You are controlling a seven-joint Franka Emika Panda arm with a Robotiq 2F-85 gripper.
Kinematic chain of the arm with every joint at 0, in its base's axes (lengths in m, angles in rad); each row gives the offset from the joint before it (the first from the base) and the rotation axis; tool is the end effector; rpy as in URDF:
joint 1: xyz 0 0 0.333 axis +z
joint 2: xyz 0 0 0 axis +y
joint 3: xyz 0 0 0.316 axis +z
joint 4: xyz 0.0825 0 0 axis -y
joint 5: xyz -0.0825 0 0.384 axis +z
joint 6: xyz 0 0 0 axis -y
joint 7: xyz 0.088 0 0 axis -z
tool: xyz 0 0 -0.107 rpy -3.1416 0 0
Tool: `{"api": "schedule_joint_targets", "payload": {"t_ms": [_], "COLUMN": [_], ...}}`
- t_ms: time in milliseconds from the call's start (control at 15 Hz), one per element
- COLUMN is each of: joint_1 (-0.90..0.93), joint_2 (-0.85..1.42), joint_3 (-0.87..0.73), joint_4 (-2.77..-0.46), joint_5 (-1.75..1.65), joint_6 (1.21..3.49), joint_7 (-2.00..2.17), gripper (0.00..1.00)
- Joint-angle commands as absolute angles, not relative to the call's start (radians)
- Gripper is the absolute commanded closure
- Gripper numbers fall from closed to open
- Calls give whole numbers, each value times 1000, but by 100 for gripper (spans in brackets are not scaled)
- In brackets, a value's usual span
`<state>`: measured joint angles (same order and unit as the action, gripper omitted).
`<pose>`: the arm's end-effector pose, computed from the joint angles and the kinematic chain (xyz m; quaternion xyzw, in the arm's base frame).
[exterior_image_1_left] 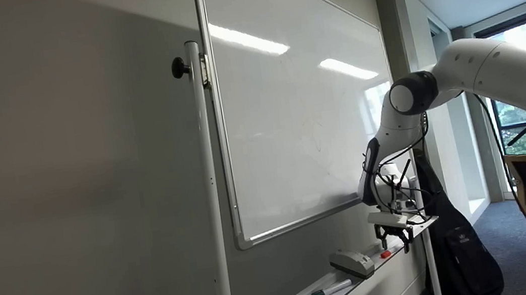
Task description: Move the orange marker slightly to the left
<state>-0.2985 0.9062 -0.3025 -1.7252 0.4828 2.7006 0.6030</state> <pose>0.5450 -0.3742 0.0912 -0.7284 0.6817 -0.0693 0.0005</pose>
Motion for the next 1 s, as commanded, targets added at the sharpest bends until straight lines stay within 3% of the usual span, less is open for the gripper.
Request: {"api": "schedule_joint_targets", "payload": {"t_ms": [0, 267, 467, 533, 600, 733, 933], "joint_1": [-299, -299, -299, -300, -300, -302, -304], "joint_2": [921, 922, 922, 923, 924, 924, 922], "joint_3": [-316, -317, -317, -317, -318, -317, -324], "joint_4": [-1690, -1689, -1686, -1684, -1680, -1676, -1674], "joint_5": [450, 449, 448, 448, 448, 448, 444], "joint_6": [2654, 2653, 2651, 2650, 2650, 2646, 2619], "joint_7": [649, 649, 650, 650, 651, 651, 654], "gripper": [19, 20, 36, 37, 49, 50, 76]}}
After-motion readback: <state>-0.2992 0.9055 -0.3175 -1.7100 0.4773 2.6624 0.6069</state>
